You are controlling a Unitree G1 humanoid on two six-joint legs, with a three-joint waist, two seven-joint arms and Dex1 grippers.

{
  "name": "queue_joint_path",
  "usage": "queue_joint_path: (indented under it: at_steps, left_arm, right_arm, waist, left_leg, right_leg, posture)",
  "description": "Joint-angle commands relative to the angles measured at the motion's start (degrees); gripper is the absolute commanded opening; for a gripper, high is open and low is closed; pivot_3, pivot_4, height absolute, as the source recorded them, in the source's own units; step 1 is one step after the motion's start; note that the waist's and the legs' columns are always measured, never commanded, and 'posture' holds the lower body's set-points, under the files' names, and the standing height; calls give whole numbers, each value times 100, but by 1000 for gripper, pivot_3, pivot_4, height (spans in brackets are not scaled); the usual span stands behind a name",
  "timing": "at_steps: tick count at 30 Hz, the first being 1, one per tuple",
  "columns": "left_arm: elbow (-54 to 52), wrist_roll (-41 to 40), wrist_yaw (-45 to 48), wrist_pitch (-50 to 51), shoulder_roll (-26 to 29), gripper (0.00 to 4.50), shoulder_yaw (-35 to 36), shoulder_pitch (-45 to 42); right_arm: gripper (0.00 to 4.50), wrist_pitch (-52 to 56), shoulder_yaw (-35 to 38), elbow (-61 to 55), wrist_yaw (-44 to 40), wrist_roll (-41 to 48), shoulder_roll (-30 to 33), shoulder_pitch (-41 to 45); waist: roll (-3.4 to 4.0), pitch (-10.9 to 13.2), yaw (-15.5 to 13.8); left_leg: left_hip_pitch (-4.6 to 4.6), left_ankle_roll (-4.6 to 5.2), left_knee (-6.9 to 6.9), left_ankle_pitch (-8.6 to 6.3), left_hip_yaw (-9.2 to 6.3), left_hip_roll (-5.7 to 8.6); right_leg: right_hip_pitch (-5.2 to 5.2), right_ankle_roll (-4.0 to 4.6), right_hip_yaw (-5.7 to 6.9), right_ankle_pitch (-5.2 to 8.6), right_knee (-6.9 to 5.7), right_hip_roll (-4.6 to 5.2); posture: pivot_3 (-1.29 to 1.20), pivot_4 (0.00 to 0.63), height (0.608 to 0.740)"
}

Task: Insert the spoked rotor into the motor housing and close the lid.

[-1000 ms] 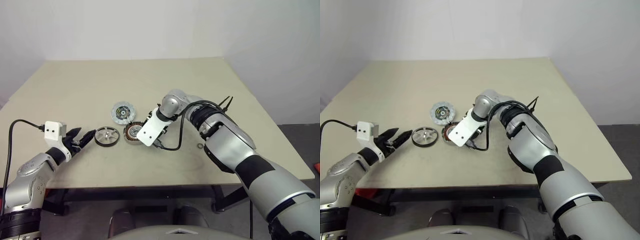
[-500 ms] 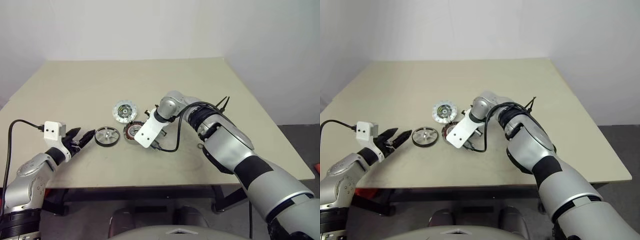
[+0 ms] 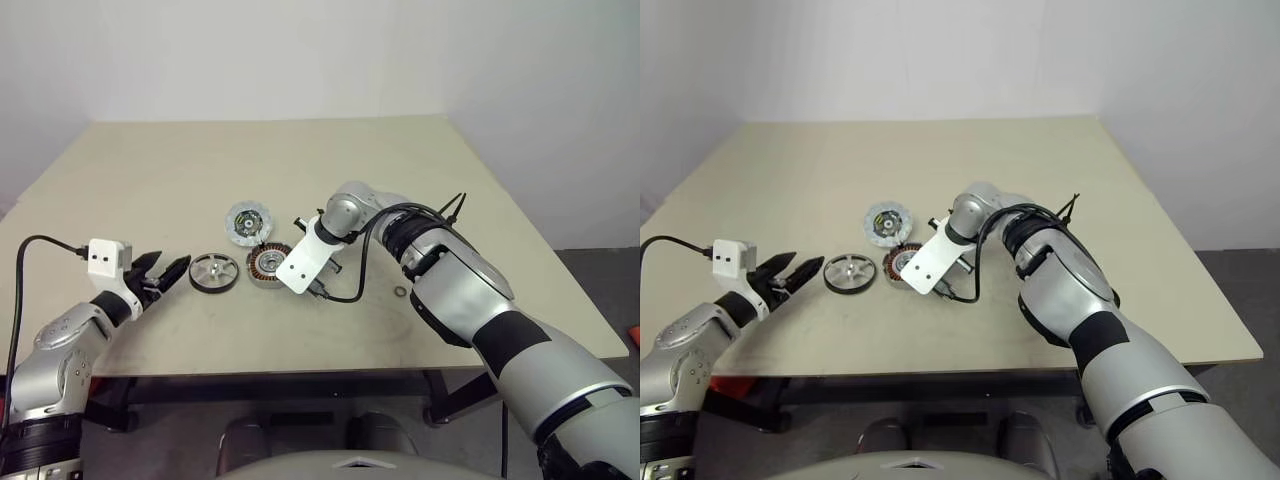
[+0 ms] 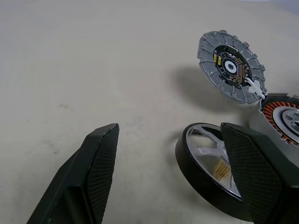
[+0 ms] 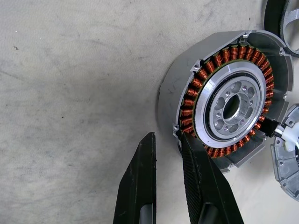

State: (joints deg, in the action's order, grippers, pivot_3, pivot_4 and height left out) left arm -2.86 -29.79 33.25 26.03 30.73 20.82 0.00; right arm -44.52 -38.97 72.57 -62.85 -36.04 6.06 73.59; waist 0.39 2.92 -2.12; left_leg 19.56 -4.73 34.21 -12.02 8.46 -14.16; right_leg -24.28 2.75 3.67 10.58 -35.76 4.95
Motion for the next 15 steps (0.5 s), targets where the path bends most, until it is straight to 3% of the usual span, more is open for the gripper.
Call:
queue_joint_path:
  at_steps: [1, 4, 15]
  left_arm:
    - [-114, 33, 6, -118, 73, 3687, 105, -52]
    - [-126, 39, -19, -132, 55, 3687, 124, -18]
    - [-74, 66, -44, -192, 45, 3687, 146, -15]
  right_arm:
    - [716, 10, -41, -23, -24, -42, -13, -38]
    - [34, 6, -44, -21, -15, -45, -27, -39]
    - [34, 94, -12, -18, 137, -43, -44, 9]
  waist:
    - [0, 0, 0]
    - [-1, -1, -3]
    - [1, 1, 1]
  left_leg:
    - [0, 0, 0, 0, 0, 0]
    - [0, 0, 0, 0, 0, 0]
    - [4, 0, -1, 0, 1, 0]
  right_leg:
    - [0, 0, 0, 0, 0, 0]
    - [0, 0, 0, 0, 0, 0]
    - [-3, 0, 0, 0, 2, 0]
  posture:
    - [0, 0, 740]
    - [0, 0, 740]
    - [0, 0, 740]
